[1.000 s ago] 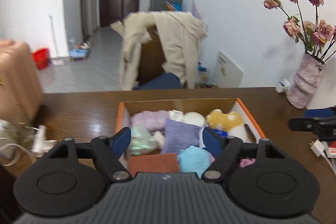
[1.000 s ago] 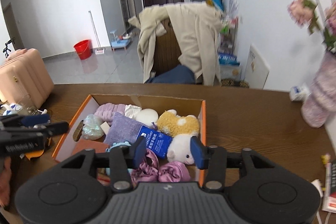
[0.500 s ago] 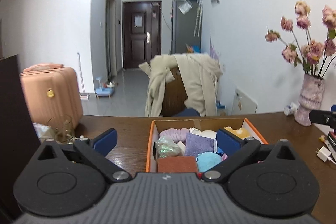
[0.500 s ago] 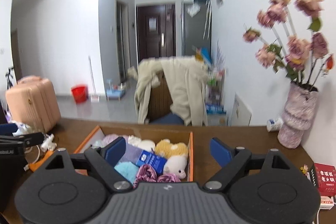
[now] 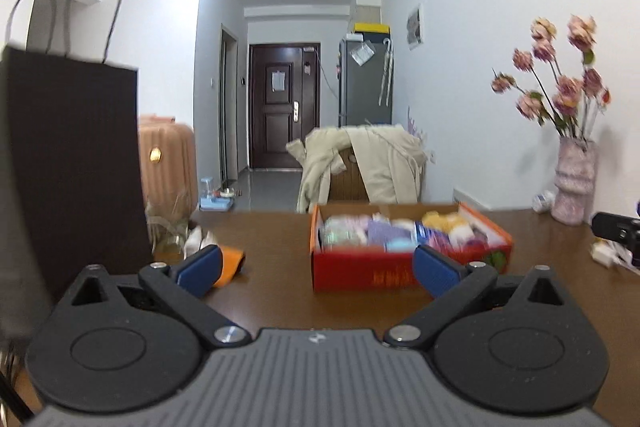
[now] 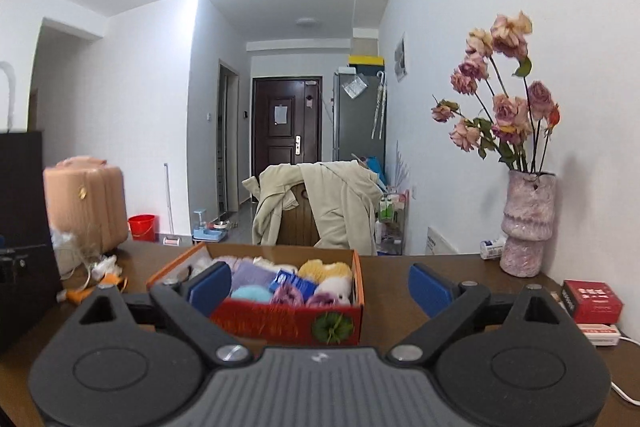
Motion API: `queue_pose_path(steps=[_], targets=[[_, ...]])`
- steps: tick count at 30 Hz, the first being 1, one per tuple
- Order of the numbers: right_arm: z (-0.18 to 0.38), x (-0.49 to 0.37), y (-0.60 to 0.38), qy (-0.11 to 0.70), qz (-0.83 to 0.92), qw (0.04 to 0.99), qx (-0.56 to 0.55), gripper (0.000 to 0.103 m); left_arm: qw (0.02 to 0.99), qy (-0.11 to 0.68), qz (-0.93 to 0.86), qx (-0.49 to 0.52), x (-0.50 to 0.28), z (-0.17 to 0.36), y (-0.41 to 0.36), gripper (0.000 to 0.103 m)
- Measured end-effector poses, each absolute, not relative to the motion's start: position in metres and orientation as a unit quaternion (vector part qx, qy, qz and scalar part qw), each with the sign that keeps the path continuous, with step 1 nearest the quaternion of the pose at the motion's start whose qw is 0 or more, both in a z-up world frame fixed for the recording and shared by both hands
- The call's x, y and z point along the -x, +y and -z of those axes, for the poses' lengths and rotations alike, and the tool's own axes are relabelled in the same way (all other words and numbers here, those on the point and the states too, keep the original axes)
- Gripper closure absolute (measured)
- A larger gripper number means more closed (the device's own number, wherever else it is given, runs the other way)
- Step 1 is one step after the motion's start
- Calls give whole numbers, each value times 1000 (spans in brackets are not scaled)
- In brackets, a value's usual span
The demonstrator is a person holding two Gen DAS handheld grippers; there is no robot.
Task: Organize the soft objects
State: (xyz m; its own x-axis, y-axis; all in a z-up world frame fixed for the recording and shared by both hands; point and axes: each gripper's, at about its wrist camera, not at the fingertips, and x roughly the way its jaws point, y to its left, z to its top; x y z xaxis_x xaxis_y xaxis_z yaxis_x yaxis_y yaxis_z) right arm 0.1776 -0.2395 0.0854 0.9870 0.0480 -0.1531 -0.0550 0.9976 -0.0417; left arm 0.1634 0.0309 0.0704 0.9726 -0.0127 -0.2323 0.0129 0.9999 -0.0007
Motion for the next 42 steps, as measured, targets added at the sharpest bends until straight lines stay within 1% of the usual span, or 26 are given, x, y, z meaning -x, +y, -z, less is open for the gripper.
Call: queue_pose_path(steps=[2,4,6,10,13,16,20,42], targets=[[-71,-156,-230,81,-35,996,21,4,992,129,12,-6,-140,-57,32,0],[-57,-136,-220,94,-44,994,19,4,991,137,0,6,-114,-47,34,0],[-46,-116,-213,111,-48,993,14,4,991,133,7,15,-89,-40,34,0],[-26,-69,-209,124,-32,991,-30,4,993,115,3,-25,-53,-32,27,0],[-19,-50,-207,129,-29,991,-19,4,993,117,18,-20,-38,-32,24,0],[-19,-45,-204,133,-35,990,-16,4,993,121,12,-12,-32,-32,23,0],[-24,-42,-201,120,-38,992,-9,4,992,122,16,-12,-31,-32,23,0],[-18,-45,-198,131,-45,990,-17,3,992,123,11,-8,-33,-31,26,0]])
